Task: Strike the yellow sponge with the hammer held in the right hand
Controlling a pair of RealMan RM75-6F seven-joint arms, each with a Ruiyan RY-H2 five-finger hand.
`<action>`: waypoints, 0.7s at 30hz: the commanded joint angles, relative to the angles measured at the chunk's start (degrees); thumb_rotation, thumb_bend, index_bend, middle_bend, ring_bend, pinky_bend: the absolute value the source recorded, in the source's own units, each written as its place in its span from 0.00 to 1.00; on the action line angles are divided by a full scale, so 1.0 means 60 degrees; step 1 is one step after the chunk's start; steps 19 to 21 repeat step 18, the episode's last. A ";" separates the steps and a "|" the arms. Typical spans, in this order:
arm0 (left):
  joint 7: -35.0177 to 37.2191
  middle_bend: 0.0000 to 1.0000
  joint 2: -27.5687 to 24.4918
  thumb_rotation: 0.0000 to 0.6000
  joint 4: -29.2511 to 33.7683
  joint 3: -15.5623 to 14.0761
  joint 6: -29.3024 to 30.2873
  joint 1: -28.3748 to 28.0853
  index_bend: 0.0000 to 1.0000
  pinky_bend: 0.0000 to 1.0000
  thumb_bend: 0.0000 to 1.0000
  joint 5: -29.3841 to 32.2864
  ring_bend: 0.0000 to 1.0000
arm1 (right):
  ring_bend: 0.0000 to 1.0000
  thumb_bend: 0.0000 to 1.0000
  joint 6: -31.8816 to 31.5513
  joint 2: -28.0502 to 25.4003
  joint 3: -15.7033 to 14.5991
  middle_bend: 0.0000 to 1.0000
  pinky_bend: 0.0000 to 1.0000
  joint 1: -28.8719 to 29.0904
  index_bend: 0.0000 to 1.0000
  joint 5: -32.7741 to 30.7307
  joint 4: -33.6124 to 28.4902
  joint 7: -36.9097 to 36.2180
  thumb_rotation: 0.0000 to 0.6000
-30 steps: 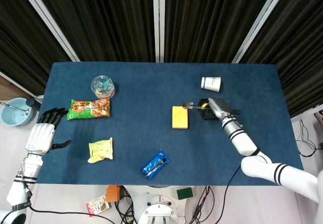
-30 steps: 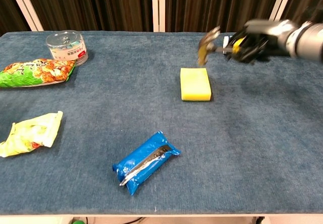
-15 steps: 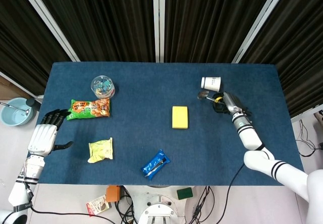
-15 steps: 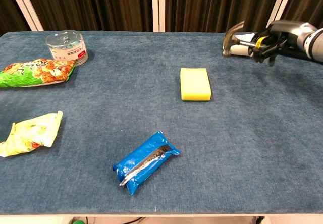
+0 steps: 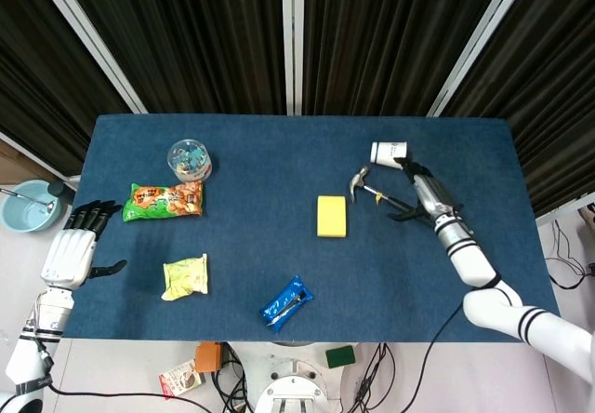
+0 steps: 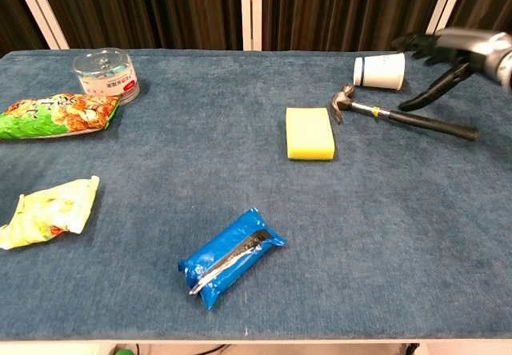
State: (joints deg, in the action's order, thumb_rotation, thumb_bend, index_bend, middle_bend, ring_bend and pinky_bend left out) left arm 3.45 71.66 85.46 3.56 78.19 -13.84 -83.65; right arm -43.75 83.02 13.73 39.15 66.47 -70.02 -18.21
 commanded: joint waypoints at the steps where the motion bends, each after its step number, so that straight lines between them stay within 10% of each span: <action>1: 0.0005 0.11 -0.0111 1.00 0.0044 -0.0007 0.0072 0.0063 0.15 0.11 0.04 0.0003 0.07 | 0.00 0.01 -0.1735 -0.1313 -0.0497 0.01 0.02 -0.0920 0.00 0.0764 -0.1652 0.1612 1.00; 9: -0.0628 0.11 -0.0517 1.00 0.0054 -0.0043 0.0822 0.0619 0.15 0.11 0.04 0.0155 0.07 | 0.00 0.15 -0.5320 -0.3280 -0.1450 0.09 0.08 -0.3144 0.00 0.1975 -0.4076 0.3720 1.00; 21: -0.0783 0.11 -0.0754 1.00 0.0267 -0.0373 0.1718 0.1386 0.15 0.11 0.04 -0.0105 0.07 | 0.00 0.16 -0.7485 -0.3480 -0.2533 0.06 0.07 -0.5072 0.00 0.3257 -0.3997 0.3142 1.00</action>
